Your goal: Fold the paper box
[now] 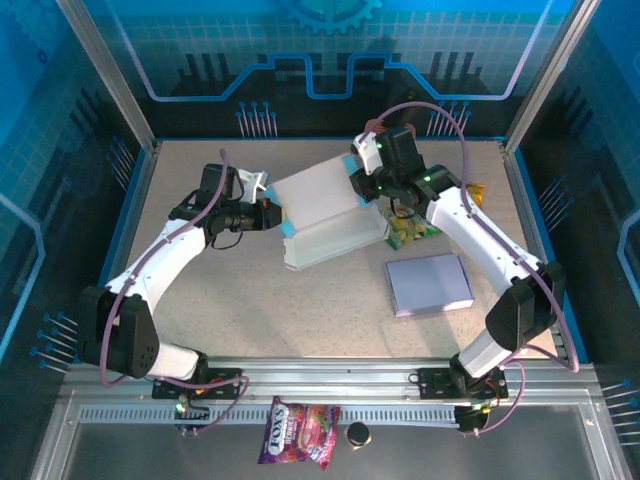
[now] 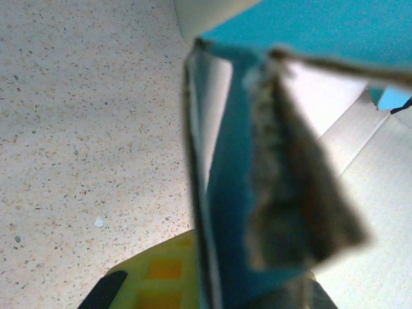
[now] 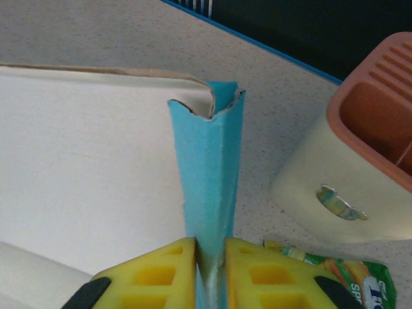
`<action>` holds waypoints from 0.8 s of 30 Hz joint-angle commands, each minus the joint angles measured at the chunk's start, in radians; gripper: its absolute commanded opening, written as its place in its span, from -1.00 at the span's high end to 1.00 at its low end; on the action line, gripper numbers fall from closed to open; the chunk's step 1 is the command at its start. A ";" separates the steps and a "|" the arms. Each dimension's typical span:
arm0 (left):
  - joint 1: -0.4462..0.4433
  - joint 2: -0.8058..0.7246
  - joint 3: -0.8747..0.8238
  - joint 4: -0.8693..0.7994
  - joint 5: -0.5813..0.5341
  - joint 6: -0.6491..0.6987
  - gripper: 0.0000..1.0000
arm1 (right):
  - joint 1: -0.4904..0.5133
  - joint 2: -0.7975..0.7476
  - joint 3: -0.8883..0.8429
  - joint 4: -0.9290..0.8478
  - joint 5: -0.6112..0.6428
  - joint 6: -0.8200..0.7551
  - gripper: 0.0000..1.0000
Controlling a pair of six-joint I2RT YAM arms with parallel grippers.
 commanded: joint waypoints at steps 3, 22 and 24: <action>-0.021 -0.015 0.028 0.009 0.002 0.020 1.00 | 0.073 0.034 0.028 -0.043 0.209 0.086 0.94; -0.048 0.011 0.052 -0.012 -0.037 -0.016 1.00 | 0.154 0.242 0.342 -0.402 0.603 0.176 1.00; -0.056 0.013 0.057 -0.010 -0.050 -0.031 1.00 | 0.182 0.303 0.425 -0.519 0.709 0.270 1.00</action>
